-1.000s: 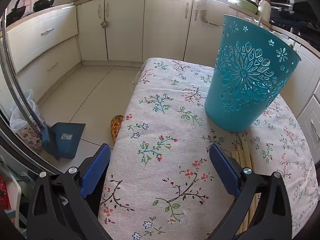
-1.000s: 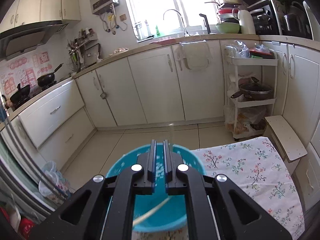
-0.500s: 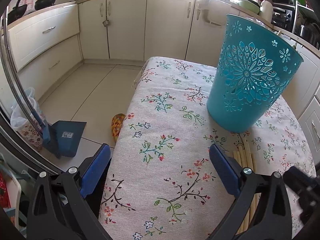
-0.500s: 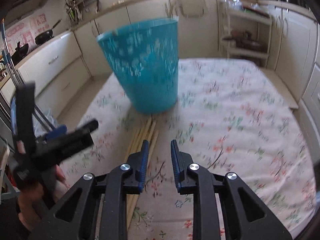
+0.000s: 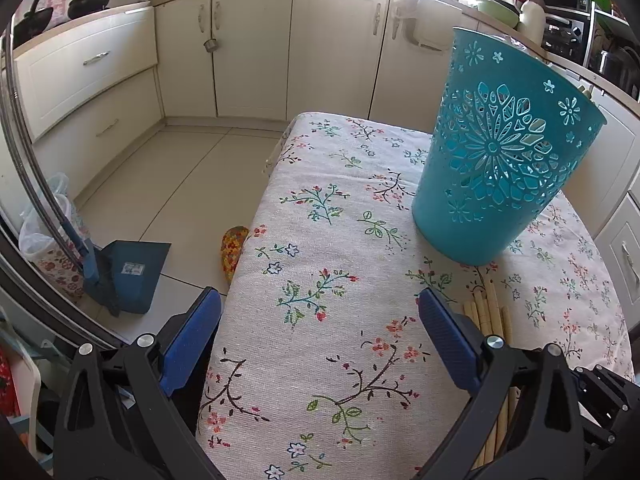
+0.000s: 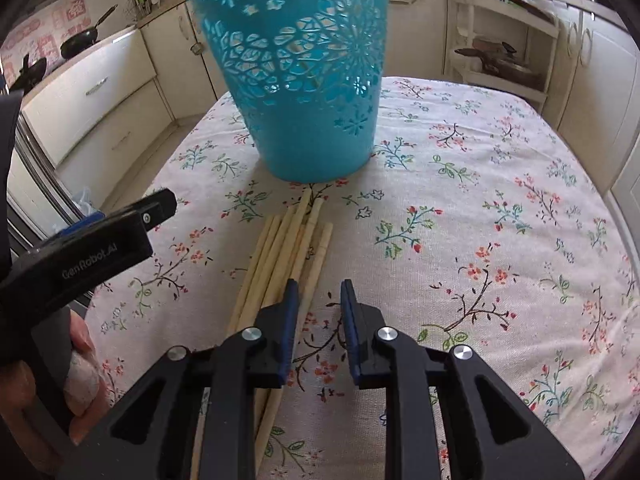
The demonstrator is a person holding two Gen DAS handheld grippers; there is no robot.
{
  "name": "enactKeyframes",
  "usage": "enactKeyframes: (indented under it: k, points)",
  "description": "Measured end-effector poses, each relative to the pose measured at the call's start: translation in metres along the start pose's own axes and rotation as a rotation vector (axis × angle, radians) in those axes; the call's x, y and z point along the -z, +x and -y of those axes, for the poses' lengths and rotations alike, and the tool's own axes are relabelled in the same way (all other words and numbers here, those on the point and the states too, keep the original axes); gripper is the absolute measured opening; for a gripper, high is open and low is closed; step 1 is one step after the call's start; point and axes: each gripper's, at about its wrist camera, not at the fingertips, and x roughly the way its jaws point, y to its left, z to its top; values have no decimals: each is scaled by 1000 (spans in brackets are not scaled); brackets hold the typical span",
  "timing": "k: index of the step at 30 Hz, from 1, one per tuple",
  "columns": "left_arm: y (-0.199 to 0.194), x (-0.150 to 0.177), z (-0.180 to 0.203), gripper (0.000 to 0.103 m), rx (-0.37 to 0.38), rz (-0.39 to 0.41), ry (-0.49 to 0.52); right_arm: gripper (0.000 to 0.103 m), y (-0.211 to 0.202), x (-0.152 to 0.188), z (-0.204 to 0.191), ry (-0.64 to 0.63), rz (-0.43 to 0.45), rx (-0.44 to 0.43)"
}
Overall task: Organize utensils
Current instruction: 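Lower the left tool to the stick bundle and close on one stick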
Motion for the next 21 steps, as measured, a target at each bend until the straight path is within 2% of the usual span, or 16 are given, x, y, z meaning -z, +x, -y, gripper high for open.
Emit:
enactKeyframes:
  k: [4,6,12,21]
  points:
    - [1,0,2,95,2,-6,13,14,1,3,-3,-73,-14,32]
    - [1,2,12,95,8,-22,72,12,-1,3,3,-79,-20,27]
    - [-3,13,41,95,57,-70,197,11,-4,7,24,-30,6,-14]
    - [9,19,59,95,11,-144,248,11,-5,7,30,8,8,-58]
